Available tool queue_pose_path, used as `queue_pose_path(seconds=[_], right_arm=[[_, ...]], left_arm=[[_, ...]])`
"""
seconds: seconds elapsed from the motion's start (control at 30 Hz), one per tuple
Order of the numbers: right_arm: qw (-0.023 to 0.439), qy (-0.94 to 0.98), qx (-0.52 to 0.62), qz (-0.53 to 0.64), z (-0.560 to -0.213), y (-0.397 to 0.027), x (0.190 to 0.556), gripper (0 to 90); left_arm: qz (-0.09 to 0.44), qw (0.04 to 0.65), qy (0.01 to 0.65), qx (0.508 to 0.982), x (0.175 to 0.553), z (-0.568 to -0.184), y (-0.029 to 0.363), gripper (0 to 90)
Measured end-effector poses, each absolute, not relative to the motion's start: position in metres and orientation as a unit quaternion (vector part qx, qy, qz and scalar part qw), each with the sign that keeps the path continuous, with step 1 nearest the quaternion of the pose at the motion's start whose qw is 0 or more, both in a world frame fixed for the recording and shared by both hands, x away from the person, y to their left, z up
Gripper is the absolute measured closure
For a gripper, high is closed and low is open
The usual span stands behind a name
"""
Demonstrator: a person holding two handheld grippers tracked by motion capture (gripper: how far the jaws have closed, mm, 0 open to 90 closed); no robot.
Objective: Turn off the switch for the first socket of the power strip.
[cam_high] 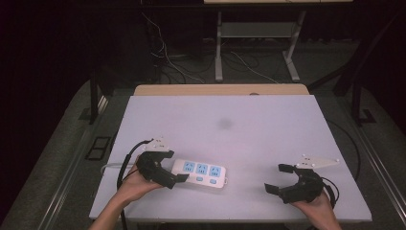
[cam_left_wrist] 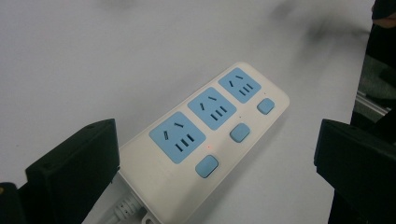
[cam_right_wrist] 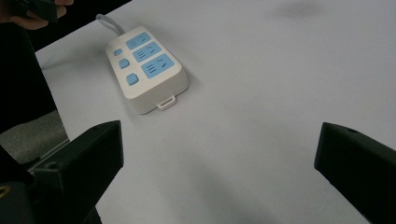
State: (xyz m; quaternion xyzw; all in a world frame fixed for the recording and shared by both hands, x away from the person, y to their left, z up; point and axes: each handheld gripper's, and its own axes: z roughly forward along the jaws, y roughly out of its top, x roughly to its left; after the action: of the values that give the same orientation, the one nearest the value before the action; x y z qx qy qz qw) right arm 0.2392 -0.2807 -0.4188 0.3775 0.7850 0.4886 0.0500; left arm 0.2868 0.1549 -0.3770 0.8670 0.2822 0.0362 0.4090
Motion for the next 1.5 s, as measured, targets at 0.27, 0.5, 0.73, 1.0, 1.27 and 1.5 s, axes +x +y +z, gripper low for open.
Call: queue_pose_path(seconds=[0.27,0.5,0.73,1.0,1.27,1.5], right_arm=[[0.048,0.786,0.377,0.488,-0.419,-0.28,0.239,1.0],[0.046,0.785,0.377,0.49,-0.419,-0.281,0.239,1.0],[0.045,0.786,0.376,0.488,-0.42,-0.28,0.24,1.0],[0.043,0.787,0.375,0.488,-0.42,-0.28,0.24,1.0],[0.042,0.788,0.374,0.488,-0.42,-0.279,0.24,1.0],[0.042,0.79,0.371,0.486,-0.421,-0.279,0.24,1.0]], left_arm=[[0.027,0.396,0.273,0.876,0.293,-0.374,0.151,0.0],[0.021,0.389,0.271,0.88,0.299,-0.376,0.15,4.1],[0.001,0.392,0.269,0.88,0.304,-0.378,0.153,16.7],[-0.012,0.396,0.263,0.88,0.309,-0.377,0.155,34.3],[-0.014,0.392,0.263,0.881,0.312,-0.378,0.154,53.8],[-0.027,0.377,0.255,0.89,0.314,-0.382,0.15,72.5]])
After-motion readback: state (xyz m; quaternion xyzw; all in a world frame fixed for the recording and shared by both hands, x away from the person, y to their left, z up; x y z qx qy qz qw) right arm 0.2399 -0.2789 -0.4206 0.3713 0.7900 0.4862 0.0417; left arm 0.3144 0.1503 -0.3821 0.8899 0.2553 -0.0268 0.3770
